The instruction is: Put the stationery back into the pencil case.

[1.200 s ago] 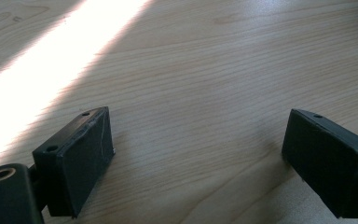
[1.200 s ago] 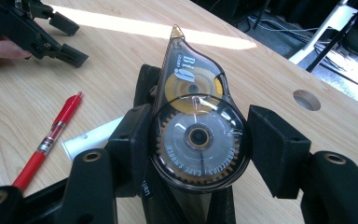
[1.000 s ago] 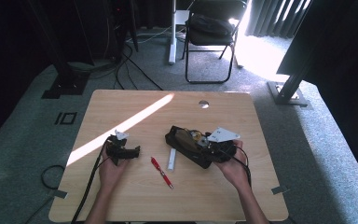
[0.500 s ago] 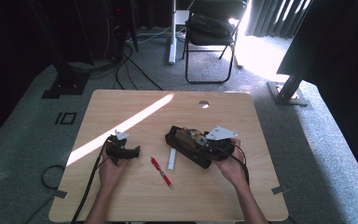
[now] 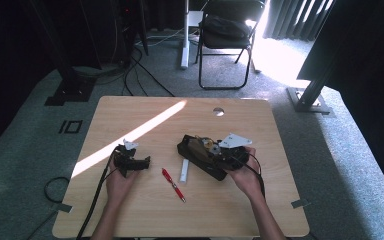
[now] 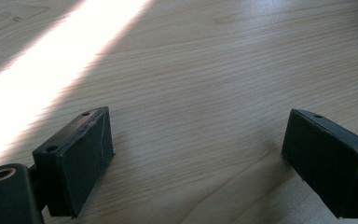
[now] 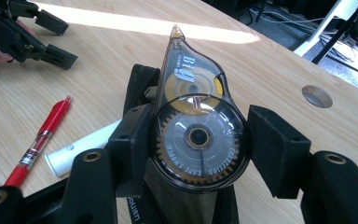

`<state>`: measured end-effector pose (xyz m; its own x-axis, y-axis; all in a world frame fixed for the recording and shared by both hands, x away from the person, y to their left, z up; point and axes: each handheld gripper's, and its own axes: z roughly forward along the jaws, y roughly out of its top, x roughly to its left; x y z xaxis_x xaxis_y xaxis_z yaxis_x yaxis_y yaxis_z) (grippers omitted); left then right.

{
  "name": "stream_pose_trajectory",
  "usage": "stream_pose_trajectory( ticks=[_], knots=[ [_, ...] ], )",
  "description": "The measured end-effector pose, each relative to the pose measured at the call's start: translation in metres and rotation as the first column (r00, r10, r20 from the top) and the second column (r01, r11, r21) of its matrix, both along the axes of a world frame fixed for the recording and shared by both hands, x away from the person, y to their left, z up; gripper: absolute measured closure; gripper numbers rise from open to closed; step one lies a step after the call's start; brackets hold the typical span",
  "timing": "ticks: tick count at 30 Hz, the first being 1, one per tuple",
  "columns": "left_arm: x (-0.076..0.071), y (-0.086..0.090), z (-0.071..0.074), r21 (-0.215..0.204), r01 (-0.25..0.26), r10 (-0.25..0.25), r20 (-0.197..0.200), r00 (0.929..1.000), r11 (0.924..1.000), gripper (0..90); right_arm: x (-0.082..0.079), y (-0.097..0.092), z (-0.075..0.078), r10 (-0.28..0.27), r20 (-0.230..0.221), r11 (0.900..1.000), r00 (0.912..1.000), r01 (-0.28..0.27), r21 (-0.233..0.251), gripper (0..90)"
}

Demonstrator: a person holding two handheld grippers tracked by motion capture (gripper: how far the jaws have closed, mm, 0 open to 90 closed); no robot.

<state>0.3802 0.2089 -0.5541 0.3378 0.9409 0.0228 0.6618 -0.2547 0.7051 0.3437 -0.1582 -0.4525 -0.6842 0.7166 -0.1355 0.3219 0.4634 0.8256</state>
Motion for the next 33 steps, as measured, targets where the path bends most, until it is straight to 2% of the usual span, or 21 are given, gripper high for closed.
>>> stream_pose_trajectory(
  ticks=[20,33],
  knots=[
    [0.000,0.000,0.000,0.000,0.000,0.000,0.000,1.0000,1.0000,8.9,0.010,0.005,-0.007,0.002,-0.021,0.9999,0.9998,-0.002,-0.016,41.7],
    [0.000,0.000,0.000,0.000,0.000,0.000,0.000,1.0000,1.0000,8.9,0.019,0.010,-0.017,0.004,-0.059,0.9991,0.9983,-0.007,-0.041,41.7]
  ],
)
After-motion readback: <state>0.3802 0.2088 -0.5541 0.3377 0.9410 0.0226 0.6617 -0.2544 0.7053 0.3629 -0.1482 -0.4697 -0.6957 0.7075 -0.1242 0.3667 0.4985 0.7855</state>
